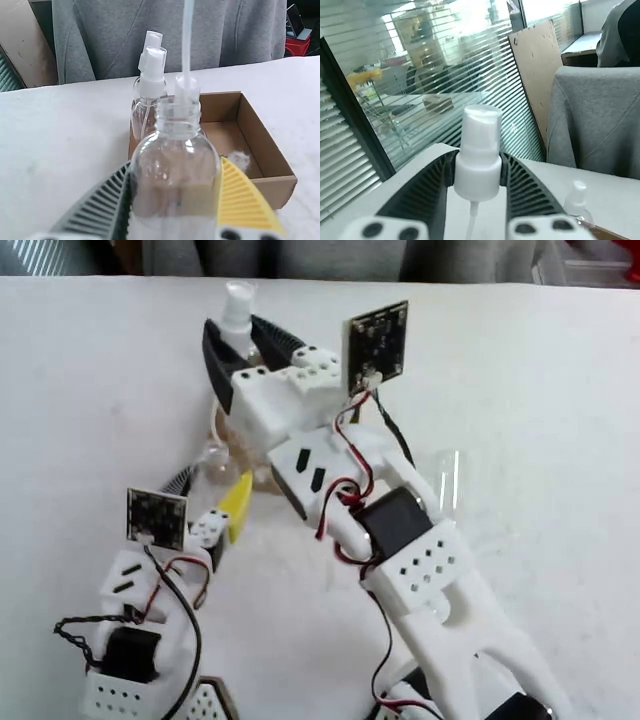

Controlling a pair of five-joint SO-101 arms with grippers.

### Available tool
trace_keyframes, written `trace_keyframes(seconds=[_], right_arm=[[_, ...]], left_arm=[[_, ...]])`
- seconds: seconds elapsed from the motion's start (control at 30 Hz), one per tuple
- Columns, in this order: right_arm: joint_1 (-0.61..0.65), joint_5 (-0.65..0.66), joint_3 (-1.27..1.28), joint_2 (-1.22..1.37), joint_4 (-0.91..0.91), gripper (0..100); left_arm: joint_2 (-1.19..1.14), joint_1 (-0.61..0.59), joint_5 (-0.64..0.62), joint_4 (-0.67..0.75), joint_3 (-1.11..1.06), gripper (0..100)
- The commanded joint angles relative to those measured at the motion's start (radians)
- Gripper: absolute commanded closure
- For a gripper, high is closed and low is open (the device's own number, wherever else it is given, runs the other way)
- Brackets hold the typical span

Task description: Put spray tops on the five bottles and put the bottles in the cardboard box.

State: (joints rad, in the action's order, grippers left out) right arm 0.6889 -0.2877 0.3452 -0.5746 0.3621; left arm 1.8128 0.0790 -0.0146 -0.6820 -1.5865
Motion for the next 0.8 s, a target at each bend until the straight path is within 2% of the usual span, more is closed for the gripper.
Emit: trace_keyframes(seconds=[0.0, 0.47, 0.77], right_arm=[[0.008, -0.012, -0.006, -0.005, -0.010, 98.2], [0.010, -0.060, 0.086, -0.007, -0.013, 98.2], [0.062, -0.057, 0.287, -0.008, -0.150, 98.2]], left_arm=[[0.016, 0.013, -0.005, 0.025, 0.008, 83], [0.016, 0.012, -0.005, 0.025, 0.008, 83], [0.016, 0.012, -0.005, 0.025, 0.008, 83]])
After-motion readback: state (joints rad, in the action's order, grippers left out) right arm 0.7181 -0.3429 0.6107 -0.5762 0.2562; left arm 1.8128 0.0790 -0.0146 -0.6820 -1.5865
